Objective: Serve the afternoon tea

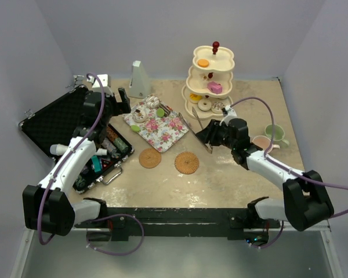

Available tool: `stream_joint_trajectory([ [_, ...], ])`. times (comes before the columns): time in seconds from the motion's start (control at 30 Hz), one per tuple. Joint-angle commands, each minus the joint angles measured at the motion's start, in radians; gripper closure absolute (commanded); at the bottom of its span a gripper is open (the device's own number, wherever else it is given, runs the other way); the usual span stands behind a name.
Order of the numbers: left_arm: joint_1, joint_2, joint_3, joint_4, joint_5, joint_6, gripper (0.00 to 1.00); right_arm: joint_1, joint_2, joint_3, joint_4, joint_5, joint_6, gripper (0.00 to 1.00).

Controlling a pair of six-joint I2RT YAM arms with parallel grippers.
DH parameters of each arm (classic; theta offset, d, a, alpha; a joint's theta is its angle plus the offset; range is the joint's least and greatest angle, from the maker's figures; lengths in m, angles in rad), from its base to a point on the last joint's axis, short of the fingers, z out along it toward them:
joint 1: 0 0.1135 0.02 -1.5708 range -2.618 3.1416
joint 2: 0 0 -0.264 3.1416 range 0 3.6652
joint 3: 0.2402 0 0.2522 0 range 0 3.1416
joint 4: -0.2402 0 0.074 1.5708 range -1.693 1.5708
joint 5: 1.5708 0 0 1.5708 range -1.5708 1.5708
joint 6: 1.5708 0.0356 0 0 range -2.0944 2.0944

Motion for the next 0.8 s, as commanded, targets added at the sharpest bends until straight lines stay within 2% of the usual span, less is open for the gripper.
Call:
stream_joint_trajectory([
  [0.0,-0.008,-0.009,0.018,0.024,-0.006,-0.002,0.00,0.064,0.060,0.020,0.100,0.031,0.047,0.51],
  [0.23,-0.008,-0.009,0.018,0.023,-0.013,0.002,0.00,0.135,0.211,0.089,0.166,0.028,0.047,0.54],
  [0.53,-0.008,-0.009,0.020,0.021,-0.017,0.005,0.00,0.135,0.366,0.174,0.232,-0.002,0.049,0.56],
  [0.77,-0.008,-0.013,0.024,0.020,-0.020,0.007,0.00,0.133,0.422,0.230,0.234,-0.011,0.040,0.57],
])
